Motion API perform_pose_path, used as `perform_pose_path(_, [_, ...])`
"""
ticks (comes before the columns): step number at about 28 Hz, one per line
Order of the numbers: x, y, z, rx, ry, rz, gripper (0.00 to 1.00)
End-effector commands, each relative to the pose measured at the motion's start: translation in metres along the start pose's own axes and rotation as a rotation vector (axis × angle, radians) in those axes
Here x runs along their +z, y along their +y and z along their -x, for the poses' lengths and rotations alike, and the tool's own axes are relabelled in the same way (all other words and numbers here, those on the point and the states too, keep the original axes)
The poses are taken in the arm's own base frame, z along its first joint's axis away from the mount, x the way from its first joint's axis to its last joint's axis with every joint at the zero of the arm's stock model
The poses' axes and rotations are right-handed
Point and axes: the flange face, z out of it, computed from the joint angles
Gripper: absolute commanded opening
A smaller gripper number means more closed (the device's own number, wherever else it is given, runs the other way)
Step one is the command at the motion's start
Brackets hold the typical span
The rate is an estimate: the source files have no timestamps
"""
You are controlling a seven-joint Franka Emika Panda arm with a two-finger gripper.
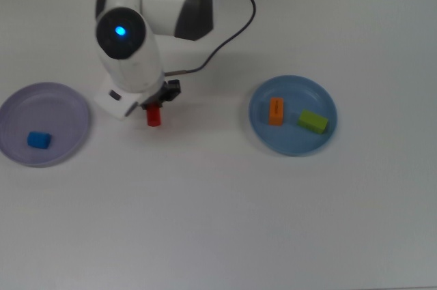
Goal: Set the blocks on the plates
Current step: 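Grasp the red cylinder and lower it onto the lavender plate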
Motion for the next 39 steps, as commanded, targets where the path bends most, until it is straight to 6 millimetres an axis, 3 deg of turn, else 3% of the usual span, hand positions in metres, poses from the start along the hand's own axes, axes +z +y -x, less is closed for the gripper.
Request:
perform_pose_path(1, [-0.03,0.048,0.028,-0.023,0.003,-0.016,0.17])
perform_pose_path(8, [-0.028,0.13,0.04,0.092,0.077,-0.02,0.17])
perform_pose_path(10, [-0.027,0.144,0.04,0.115,0.105,-0.018,0.17])
perform_pose_path(11, [-0.016,0.156,0.04,0.131,0.113,-0.015,0.17])
perform_pose_path(15, [0.003,0.174,0.037,0.152,0.123,-0.006,0.18])
perform_pose_path(19, [0.006,0.179,0.036,0.158,0.127,-0.004,0.18])
perform_pose_path(24, [0.006,0.179,0.036,0.16,0.128,-0.007,0.33])
perform_pose_path(25, [0.006,0.179,0.036,0.161,0.128,-0.007,0.4])
perform_pose_path(26, [0.006,0.178,0.036,0.16,0.128,-0.009,0.64])
perform_pose_path(28, [0.006,0.178,0.036,0.16,0.128,-0.009,0.86])
perform_pose_path(31, [0.006,0.179,0.036,0.161,0.128,-0.007,1.0])
perform_pose_path(39, [-0.004,0.166,0.031,0.156,0.143,-0.009,1.0])
